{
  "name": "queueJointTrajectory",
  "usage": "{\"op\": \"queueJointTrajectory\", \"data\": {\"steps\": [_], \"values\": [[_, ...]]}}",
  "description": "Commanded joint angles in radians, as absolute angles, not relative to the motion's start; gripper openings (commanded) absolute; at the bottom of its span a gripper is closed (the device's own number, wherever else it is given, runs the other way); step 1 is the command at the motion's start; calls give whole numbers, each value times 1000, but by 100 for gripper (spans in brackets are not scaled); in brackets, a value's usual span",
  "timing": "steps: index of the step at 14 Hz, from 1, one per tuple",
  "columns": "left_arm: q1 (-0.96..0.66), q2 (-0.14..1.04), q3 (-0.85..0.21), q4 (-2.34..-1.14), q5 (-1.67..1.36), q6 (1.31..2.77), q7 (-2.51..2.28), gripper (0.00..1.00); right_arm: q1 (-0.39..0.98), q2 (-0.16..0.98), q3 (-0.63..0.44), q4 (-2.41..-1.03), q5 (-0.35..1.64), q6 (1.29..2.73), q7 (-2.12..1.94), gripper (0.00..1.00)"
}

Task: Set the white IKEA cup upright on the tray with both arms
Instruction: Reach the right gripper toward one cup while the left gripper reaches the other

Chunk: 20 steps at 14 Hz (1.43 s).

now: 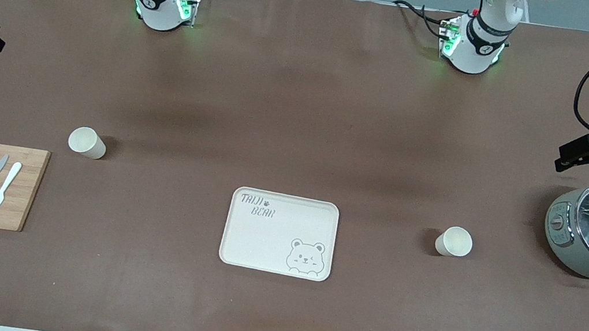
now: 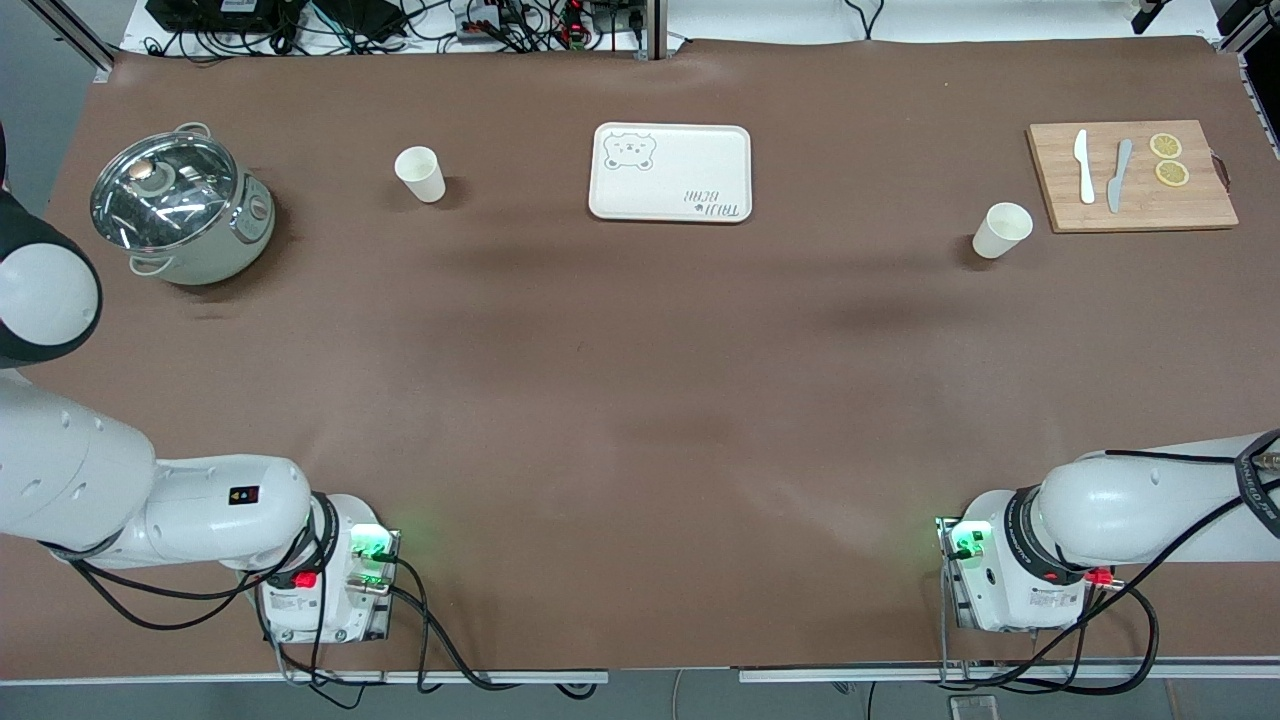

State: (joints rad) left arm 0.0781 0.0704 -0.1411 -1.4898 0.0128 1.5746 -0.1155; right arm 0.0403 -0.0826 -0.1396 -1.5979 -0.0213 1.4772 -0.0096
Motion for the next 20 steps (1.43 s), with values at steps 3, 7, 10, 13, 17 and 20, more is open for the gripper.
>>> {"op": "queueJointTrajectory", "data": {"steps": [3, 7, 10, 13, 17, 20], "values": [[83, 118, -140, -1456, 44, 1583, -118, 100, 34, -95, -133, -1598, -32, 1474, -3, 100], [92, 244, -133, -1430, 41, 1699, -121, 100, 35, -77, -133, -1592, -31, 1483, -3, 100], [101, 359, -133, -1448, 41, 1822, -126, 100, 34, -69, -133, -1583, -31, 1479, -3, 100], [100, 403, -133, -1523, 41, 1955, -127, 100, 25, -31, -135, -1582, -44, 1480, -6, 100], [101, 466, -133, -1559, 43, 2057, -137, 100, -2, 21, -135, -1552, -51, 1476, -8, 100], [97, 512, -132, -1566, 44, 2085, -138, 100, -9, 67, -135, -1551, -55, 1493, -8, 100]]}}
